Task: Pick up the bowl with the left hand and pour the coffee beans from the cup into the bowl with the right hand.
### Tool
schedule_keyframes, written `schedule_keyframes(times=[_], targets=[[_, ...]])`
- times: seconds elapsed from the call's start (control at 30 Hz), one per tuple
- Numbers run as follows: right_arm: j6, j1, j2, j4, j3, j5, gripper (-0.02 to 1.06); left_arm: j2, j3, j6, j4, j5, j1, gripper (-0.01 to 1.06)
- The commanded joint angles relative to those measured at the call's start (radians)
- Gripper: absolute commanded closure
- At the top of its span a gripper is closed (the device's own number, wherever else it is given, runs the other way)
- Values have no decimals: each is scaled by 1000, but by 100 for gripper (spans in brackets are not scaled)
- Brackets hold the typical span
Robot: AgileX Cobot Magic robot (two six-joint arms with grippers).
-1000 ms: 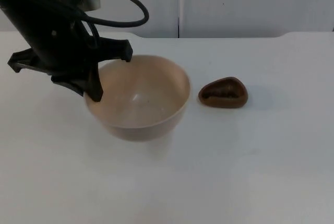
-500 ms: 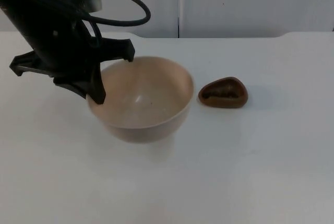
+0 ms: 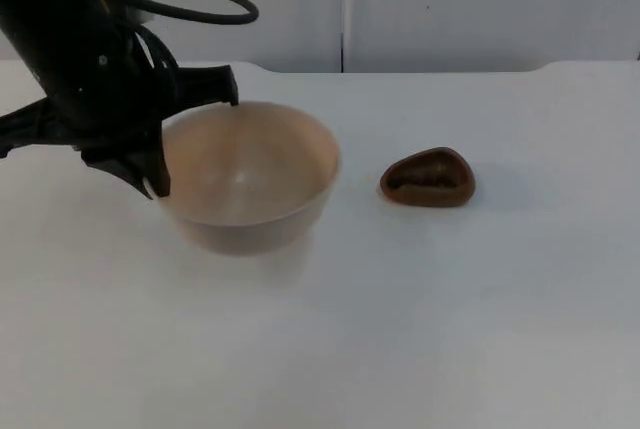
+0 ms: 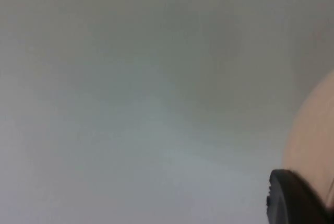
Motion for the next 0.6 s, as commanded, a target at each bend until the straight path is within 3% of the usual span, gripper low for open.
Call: schedule_keyframes(times=[0.0,0.37,0.57], targets=[[3,-5,-3,6,2,-8,-1,-5,-4,-47,26,-19,-14,105],[3,-5,-3,9,2,-8,-1,-5,-4,-79,35,-35,-61,105],[3,-5,-3,10,2,-8,-1,-5,-4,-218,139,16,-61,105]])
